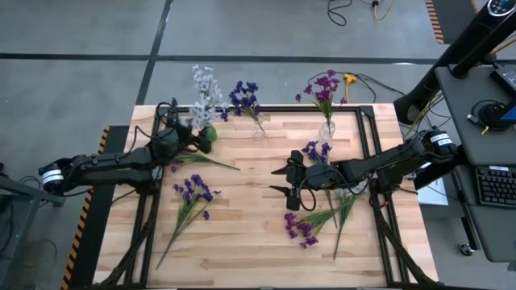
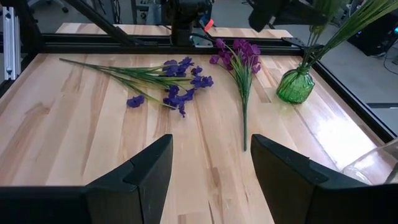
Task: Sort flowers into vase by color
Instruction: Put the left white flowers into the green vase
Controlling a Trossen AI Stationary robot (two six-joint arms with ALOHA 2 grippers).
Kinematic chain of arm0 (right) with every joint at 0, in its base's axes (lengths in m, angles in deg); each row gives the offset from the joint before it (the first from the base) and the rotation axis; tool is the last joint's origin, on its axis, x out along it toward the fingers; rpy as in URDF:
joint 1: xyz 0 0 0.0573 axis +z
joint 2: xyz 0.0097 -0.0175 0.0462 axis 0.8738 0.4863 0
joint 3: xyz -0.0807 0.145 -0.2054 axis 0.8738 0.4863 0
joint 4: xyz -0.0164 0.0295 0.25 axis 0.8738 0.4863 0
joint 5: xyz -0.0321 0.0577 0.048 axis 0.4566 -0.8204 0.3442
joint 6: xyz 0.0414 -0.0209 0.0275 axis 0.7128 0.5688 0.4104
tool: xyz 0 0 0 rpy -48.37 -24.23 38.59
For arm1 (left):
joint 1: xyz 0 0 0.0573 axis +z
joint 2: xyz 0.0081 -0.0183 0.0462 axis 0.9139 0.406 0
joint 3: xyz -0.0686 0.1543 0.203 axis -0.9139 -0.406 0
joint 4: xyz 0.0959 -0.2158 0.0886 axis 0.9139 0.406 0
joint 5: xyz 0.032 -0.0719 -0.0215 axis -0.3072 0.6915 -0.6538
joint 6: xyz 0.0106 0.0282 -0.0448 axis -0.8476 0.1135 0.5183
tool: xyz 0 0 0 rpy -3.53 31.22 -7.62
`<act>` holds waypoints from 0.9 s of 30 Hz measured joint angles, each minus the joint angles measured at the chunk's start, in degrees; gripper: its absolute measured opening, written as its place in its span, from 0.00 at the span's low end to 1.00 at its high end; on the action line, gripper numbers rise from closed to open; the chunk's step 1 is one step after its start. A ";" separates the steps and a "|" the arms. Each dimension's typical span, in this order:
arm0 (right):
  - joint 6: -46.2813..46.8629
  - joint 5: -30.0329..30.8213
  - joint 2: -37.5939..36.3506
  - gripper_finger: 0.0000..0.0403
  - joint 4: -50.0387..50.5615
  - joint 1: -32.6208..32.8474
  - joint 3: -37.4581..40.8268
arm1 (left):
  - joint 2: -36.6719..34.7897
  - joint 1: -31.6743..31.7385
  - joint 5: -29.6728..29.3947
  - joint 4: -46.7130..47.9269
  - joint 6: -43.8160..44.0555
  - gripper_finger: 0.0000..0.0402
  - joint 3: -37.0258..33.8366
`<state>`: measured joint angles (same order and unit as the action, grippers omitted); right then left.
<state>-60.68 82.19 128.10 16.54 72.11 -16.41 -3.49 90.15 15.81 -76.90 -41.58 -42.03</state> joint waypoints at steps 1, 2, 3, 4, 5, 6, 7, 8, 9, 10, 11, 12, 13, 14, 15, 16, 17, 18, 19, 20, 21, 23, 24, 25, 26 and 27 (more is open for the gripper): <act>0.26 0.00 0.00 0.52 0.06 0.00 0.00 | -0.96 -0.08 -0.15 1.77 0.00 0.55 0.02; 0.29 -0.02 0.00 0.52 0.17 0.00 0.00 | -2.00 -0.10 -0.72 3.58 0.18 0.55 0.02; 0.36 -0.02 0.00 0.52 0.29 0.00 0.00 | -3.03 -0.10 -1.32 5.17 0.54 0.55 0.02; 0.50 -0.02 0.00 0.52 0.43 0.00 0.00 | -3.93 -0.08 -1.90 6.44 0.95 0.55 0.03; 0.56 0.00 0.00 0.52 0.51 0.00 0.00 | -4.86 -0.10 -2.54 7.71 1.26 0.55 0.04; 0.57 -0.01 0.00 0.52 0.56 0.00 0.00 | -5.86 -0.08 -2.79 8.92 1.42 0.55 0.04; 0.57 0.00 0.00 0.52 0.56 0.00 0.00 | -6.75 -0.10 -2.89 9.82 1.46 0.55 0.04; 0.59 0.00 0.00 0.52 0.53 0.00 0.00 | -7.64 -0.10 -2.93 10.61 1.48 0.55 0.04; 0.61 0.00 0.00 0.52 0.55 0.00 0.00 | -8.57 -0.10 -3.00 11.62 1.51 0.55 0.04; 0.61 0.00 0.00 0.52 0.53 0.00 0.00 | -9.38 -0.10 -3.00 12.40 1.51 0.55 0.04; 0.70 0.00 0.00 0.52 0.55 0.00 0.00 | -10.11 -0.10 -3.03 12.78 1.54 0.55 0.04; 0.75 0.00 0.00 0.52 0.53 0.00 0.00 | -10.85 -0.10 -3.03 13.03 1.68 0.55 0.04; 0.75 0.00 0.00 0.52 0.53 0.00 0.00 | -11.47 -0.10 -3.02 13.30 1.93 0.55 0.04; 0.75 0.00 0.00 0.52 0.53 0.00 0.00 | -12.03 -0.10 -3.00 13.70 2.06 0.55 0.07; 0.75 0.00 0.00 0.52 0.53 0.00 0.00 | -12.44 -0.12 -2.77 14.62 2.12 0.55 0.24; 0.75 0.00 0.00 0.52 0.53 0.00 0.00 | -12.73 -0.12 -2.38 15.52 2.12 0.56 0.50; 0.75 0.00 0.00 0.52 0.53 0.00 0.00 | -12.92 -0.12 -2.09 16.73 2.21 0.57 0.95; 0.75 0.00 0.00 0.52 0.50 0.00 0.00 | -13.02 -0.12 -1.79 18.06 2.63 0.58 1.50; 0.75 0.00 0.00 0.52 0.50 0.00 0.00 | -13.03 -0.12 -1.51 19.61 3.13 0.60 2.18; 0.75 0.00 0.00 0.52 0.50 0.00 0.00 | -12.94 -0.12 -1.46 21.44 3.62 0.61 2.98; 0.75 0.00 0.00 0.52 0.50 0.00 0.00 | -12.80 -0.12 -1.41 23.60 4.18 0.63 3.85; 0.75 0.00 0.00 0.52 0.48 0.00 0.00 | -12.40 -0.12 -1.16 29.25 5.67 0.67 6.09; 0.75 0.00 0.00 0.52 0.48 0.00 0.00 | -12.20 -0.15 -0.89 32.34 6.40 0.70 7.39; 0.75 0.00 0.00 0.52 0.50 0.00 0.00 | -11.96 -0.15 -0.44 35.62 7.00 0.72 8.74; 0.75 0.00 0.00 0.52 0.50 0.00 0.00 | -11.73 -0.16 0.26 38.77 7.62 0.73 10.02; 0.75 0.00 0.00 0.52 0.50 0.00 0.00 | -11.52 -0.22 0.76 42.02 8.18 0.75 11.36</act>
<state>-59.93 82.19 128.10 17.05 72.11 -16.41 -15.01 89.93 16.57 -34.89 -33.40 -30.67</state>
